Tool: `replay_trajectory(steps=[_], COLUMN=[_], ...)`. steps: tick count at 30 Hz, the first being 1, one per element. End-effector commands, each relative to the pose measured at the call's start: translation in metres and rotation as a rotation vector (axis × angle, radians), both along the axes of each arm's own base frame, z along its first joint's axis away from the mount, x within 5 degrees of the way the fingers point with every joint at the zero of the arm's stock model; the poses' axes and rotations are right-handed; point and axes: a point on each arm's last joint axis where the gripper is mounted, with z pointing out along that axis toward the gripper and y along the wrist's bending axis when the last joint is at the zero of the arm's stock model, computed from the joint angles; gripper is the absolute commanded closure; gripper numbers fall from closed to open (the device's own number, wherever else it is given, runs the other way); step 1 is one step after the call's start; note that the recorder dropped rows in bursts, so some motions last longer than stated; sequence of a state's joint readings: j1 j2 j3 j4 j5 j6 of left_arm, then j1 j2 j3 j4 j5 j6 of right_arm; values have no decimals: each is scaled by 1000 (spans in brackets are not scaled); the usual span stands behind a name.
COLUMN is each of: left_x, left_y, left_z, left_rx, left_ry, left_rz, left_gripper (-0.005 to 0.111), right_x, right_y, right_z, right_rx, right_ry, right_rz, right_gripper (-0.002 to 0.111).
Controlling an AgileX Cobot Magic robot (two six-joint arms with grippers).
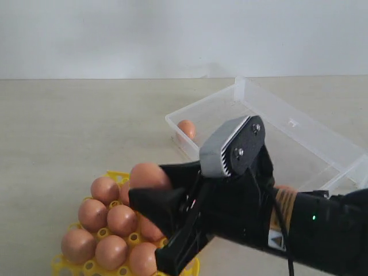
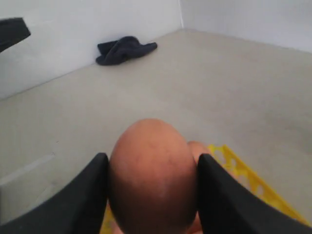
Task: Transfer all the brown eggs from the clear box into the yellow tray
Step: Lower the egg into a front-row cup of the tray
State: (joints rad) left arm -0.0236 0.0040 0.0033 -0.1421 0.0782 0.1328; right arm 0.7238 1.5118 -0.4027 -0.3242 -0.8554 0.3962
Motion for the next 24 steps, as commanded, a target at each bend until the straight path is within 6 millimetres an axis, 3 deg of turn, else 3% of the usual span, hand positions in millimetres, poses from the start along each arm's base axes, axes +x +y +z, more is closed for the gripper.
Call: replay_trajectory(steps=[1, 7, 12, 24], left_x=[0, 0, 0, 0], left_y=[0, 0, 0, 0], left_z=[2, 2, 2, 2], left_rx=[-10, -10, -10, -10], left_ry=[-10, -10, -10, -10], left_rz=[1, 1, 1, 1], left_gripper=[103, 103, 103, 103], right_x=[-19, -36, -41, -32], right_y=[5, -6, -14, -10], right_z=[-13, -35, -52, -51], right_rx=[-6, -24, -201, -235], right_ry=[111, 192, 266, 312], right_rz=[6, -32, -48, -95], right_gripper=[109, 109, 109, 109])
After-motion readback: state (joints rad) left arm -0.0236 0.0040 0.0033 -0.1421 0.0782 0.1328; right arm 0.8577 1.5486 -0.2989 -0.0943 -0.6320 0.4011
